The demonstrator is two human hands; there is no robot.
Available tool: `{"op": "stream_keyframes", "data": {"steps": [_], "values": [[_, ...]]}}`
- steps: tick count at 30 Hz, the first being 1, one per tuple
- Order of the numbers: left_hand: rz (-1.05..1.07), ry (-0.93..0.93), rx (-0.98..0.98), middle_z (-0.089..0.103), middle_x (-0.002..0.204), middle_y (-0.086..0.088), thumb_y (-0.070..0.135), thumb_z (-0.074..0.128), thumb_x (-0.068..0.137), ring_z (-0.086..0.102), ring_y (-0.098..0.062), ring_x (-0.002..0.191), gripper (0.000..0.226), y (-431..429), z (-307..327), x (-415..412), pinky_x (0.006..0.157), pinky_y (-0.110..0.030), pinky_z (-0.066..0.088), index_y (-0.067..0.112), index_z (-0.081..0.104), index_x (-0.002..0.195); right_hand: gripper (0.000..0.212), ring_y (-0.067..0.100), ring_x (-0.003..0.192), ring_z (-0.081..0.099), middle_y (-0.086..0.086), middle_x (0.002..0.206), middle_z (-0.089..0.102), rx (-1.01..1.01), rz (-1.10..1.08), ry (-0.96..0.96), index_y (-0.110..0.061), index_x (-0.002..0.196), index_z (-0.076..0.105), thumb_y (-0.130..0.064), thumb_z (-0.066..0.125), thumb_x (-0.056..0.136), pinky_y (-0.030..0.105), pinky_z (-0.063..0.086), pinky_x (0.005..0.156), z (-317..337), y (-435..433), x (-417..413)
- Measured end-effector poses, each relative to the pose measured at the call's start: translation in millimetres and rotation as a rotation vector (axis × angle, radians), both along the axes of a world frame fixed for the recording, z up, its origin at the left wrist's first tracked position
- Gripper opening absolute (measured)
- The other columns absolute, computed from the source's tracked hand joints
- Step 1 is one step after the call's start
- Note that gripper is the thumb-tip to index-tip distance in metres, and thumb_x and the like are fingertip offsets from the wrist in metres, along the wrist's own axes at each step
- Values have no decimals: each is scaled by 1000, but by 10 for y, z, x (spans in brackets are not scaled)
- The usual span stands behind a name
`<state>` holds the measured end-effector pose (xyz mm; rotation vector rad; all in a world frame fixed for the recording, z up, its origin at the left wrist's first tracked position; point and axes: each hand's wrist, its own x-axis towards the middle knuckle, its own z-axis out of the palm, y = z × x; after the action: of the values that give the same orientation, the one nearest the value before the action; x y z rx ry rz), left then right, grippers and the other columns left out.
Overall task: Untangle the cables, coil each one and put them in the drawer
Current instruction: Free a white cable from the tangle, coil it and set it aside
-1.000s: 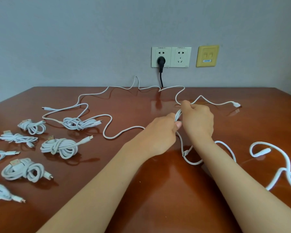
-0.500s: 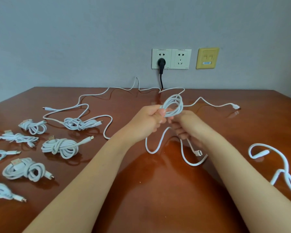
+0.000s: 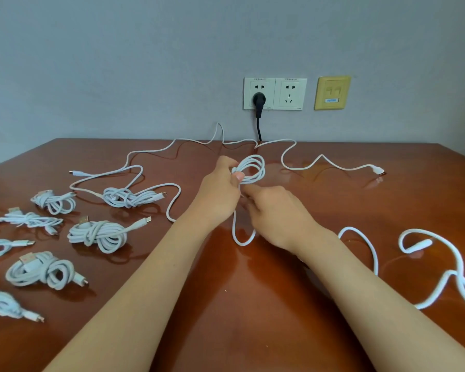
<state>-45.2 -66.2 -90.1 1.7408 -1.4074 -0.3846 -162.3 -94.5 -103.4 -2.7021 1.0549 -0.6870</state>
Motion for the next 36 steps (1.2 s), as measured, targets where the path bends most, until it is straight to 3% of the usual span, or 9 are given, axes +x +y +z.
{"op": "stream_keyframes", "data": {"steps": [5,10,13,15,20,23,28,33,36], "values": [[-34,48,12,53,86,3,22,37,100,46,-16,85,9,-24,-6,0,58,-28,28,14,40,97,26,30,97,52,5,114,51,-328,-21,159,-15,119,52,-18,44,94,31,26,54,129,81,-27],[-111,70,76,51,79,0,13,39,98,46,-19,82,22,-76,-50,40,79,-37,41,23,37,77,21,30,85,63,13,124,58,-447,48,140,-7,85,67,-7,73,65,23,28,48,134,41,-77],[-158,43,94,47,73,2,11,41,95,42,-16,74,24,-67,-85,23,71,-33,35,22,36,74,22,24,108,49,0,131,50,-363,28,166,-12,111,57,-15,48,92,29,36,65,97,-22,-99],[-178,90,79,47,69,3,14,40,97,39,-11,65,23,-56,-82,-16,63,-28,32,22,38,75,20,25,103,50,2,113,58,-272,25,39,-11,105,57,-17,42,96,33,40,71,108,-57,-146],[-266,287,57,46,65,3,16,36,101,32,-9,55,24,-19,-19,-37,54,-23,28,19,39,78,17,23,72,52,4,73,60,-69,-21,-280,-10,88,62,-15,48,95,35,39,65,141,-109,-167],[-349,371,73,44,67,0,15,34,102,28,-8,54,24,21,6,-23,52,-18,27,17,38,78,20,6,59,47,-8,58,53,20,1,-417,-19,75,58,-16,52,94,19,36,58,180,-117,-181],[-462,420,125,41,67,2,15,31,102,27,-3,48,25,55,27,-6,48,-13,26,16,35,78,21,5,64,49,-10,63,60,158,-28,-535,-24,70,62,-16,60,88,12,37,60,226,-146,-201],[-513,351,207,39,66,3,22,34,101,27,1,43,24,74,49,-21,46,-12,24,17,35,78,19,5,64,58,-12,63,65,203,-127,-508,-33,62,65,-30,70,80,26,44,64,218,-195,-258],[-482,258,224,43,65,4,30,40,98,30,0,42,22,74,42,-18,45,-10,28,17,40,80,19,-5,54,53,-16,56,62,343,-148,-522,-29,60,67,-27,72,78,14,41,58,272,-186,-263]]}}
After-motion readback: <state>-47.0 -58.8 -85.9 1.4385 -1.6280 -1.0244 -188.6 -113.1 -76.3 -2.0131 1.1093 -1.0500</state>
